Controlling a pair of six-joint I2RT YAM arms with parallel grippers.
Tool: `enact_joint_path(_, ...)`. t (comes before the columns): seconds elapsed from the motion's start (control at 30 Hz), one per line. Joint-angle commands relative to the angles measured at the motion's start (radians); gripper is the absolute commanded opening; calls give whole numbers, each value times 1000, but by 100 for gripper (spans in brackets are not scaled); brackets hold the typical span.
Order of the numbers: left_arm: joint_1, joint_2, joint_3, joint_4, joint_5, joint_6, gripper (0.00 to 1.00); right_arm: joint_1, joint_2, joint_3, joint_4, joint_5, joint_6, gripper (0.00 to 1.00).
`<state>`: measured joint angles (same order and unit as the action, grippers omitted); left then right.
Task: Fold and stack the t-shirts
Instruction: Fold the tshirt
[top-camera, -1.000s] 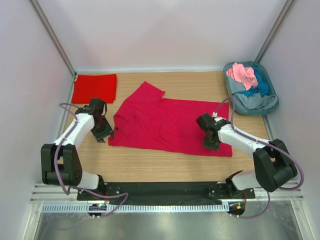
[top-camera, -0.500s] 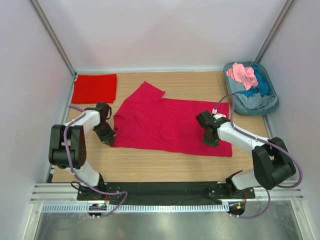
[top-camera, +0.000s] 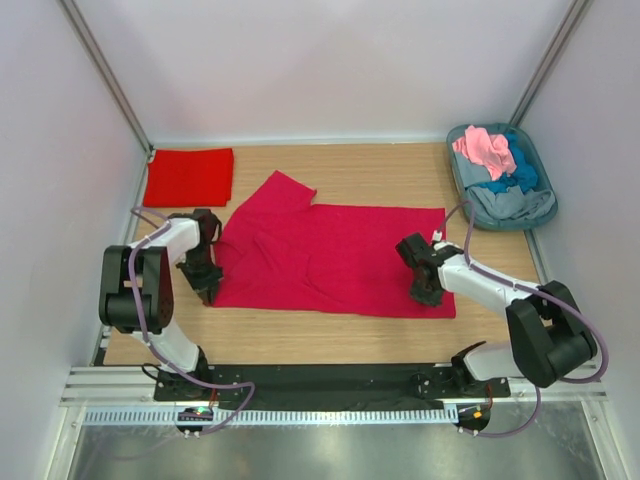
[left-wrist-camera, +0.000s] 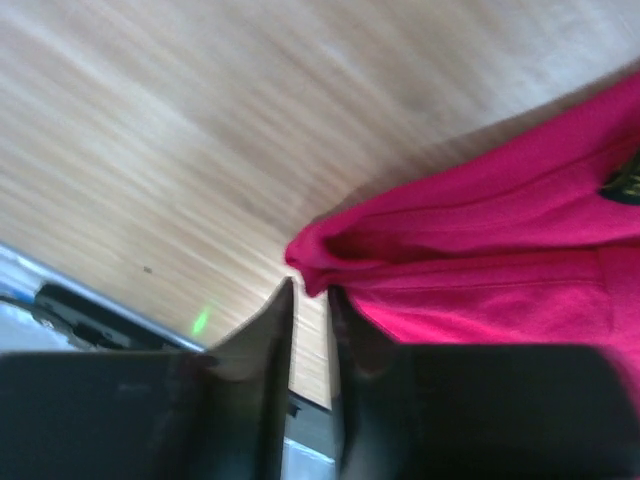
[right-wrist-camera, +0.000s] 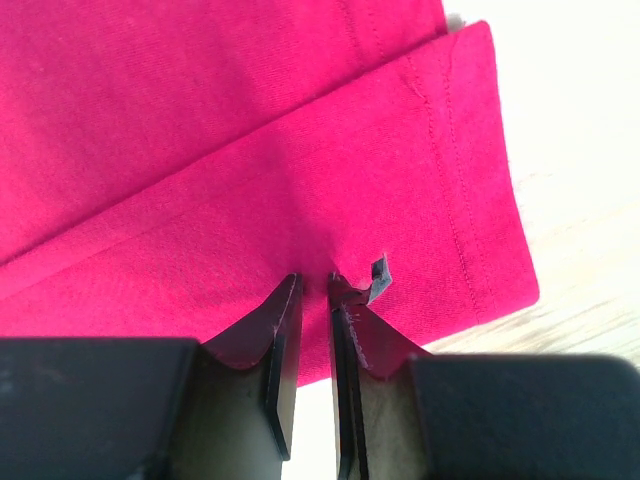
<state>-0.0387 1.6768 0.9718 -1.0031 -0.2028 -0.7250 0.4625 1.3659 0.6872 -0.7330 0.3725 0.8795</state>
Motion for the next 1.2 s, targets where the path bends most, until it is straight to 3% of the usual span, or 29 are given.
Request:
enact_joint_path(0.0,8,-51,-1,-72,-58,-34,23,-1,-27,-25,-60,22,56,24)
enact_joint_path(0.1,8,-71,79,-126,-90,-37,48,-1,-65,1,-98,26,56,24)
enact_joint_path(0.13,8,-71,114,-143,-101,-36,52,-1,-79,38,-112,23,50,26)
enact_joint_path(0.17,8,-71,213,-176,-115,-36,59,-1,-112,61,-132,16,32,27)
enact_joint_path(0.27,10,-55,378,-190,-93,-28,63,-1,-148,172,-154,6,12,32)
enact_joint_path(0.3,8,-37,484,-178,-25,-19,63,-4,-146,201,-157,8,-8,33)
enact_joint_path(0.4,7,-8,608,-47,151,18,59,-1,-93,308,-141,0,-57,36)
enact_joint_path(0.53,0,76,648,281,365,45,59,-8,-44,405,-68,-47,-209,41)
enact_joint_path(0.63,-7,205,755,345,457,125,59,-19,-22,469,-10,-73,-308,48)
enact_joint_path(0.83,-27,421,964,345,444,280,58,-134,31,526,101,-210,-421,59)
enact_joint_path(1.0,-27,642,1186,337,421,349,59,-189,117,552,148,-332,-442,61)
enact_joint_path(1.17,-27,802,1337,368,457,349,59,-189,163,508,191,-360,-435,61)
